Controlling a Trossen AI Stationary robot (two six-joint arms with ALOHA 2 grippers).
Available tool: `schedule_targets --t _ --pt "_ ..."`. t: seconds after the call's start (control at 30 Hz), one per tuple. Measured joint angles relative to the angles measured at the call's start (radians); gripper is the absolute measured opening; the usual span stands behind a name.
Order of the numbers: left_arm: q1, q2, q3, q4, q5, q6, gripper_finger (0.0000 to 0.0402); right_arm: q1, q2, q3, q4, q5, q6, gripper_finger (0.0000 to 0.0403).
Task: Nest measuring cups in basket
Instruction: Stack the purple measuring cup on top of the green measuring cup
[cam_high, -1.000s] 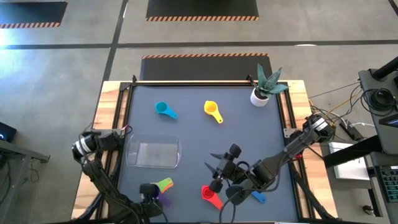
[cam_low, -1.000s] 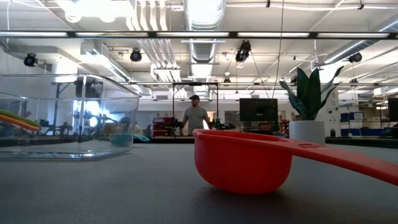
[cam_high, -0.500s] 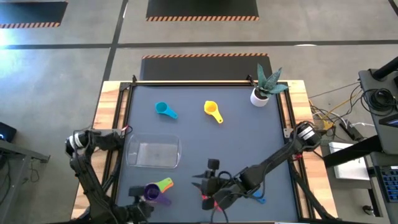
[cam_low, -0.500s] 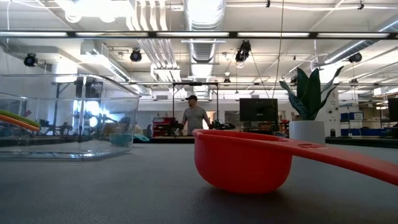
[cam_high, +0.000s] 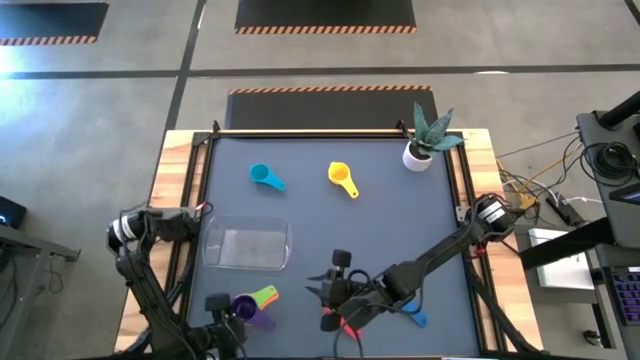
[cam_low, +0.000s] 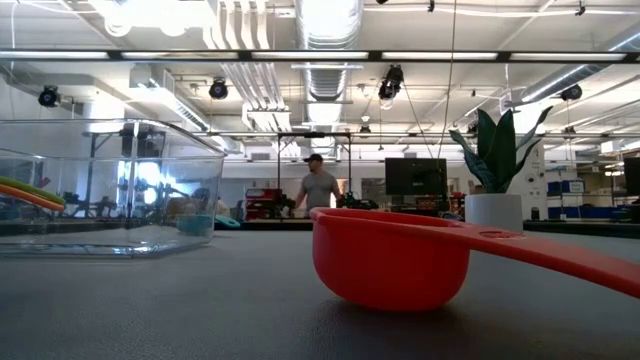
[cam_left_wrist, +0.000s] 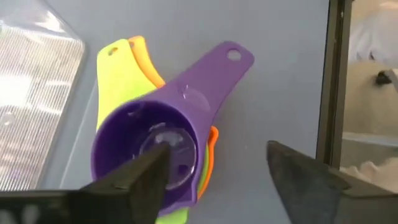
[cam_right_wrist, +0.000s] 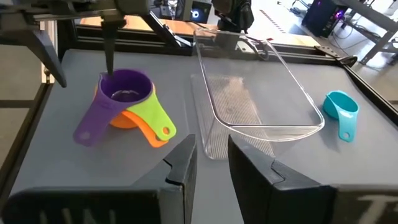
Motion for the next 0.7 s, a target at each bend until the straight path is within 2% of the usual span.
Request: schedule_targets --t 0.13,0.3,0.53,0.7 --pt "0.000 0.000 -0.008 0.000 0.020 0.002 0.0298 0.000 0.000 0.000 0.000 0.000 0.000 0.0079" --pt "0.002 0.000 -0.029 -0.014 0.029 0.002 0.0300 0.000 0.000 0.000 0.000 0.000 0.000 0.0079" --pt "0.003 0.001 -0.107 -0.013 0.116 -0.026 0.0271 0.000 0.000 0.000 0.000 0.000 0.000 0.0079" --pt "0.003 0.002 -0.135 -0.006 0.117 -0.024 0.0217 0.000 0.000 0.000 0.000 0.000 0.000 0.0079"
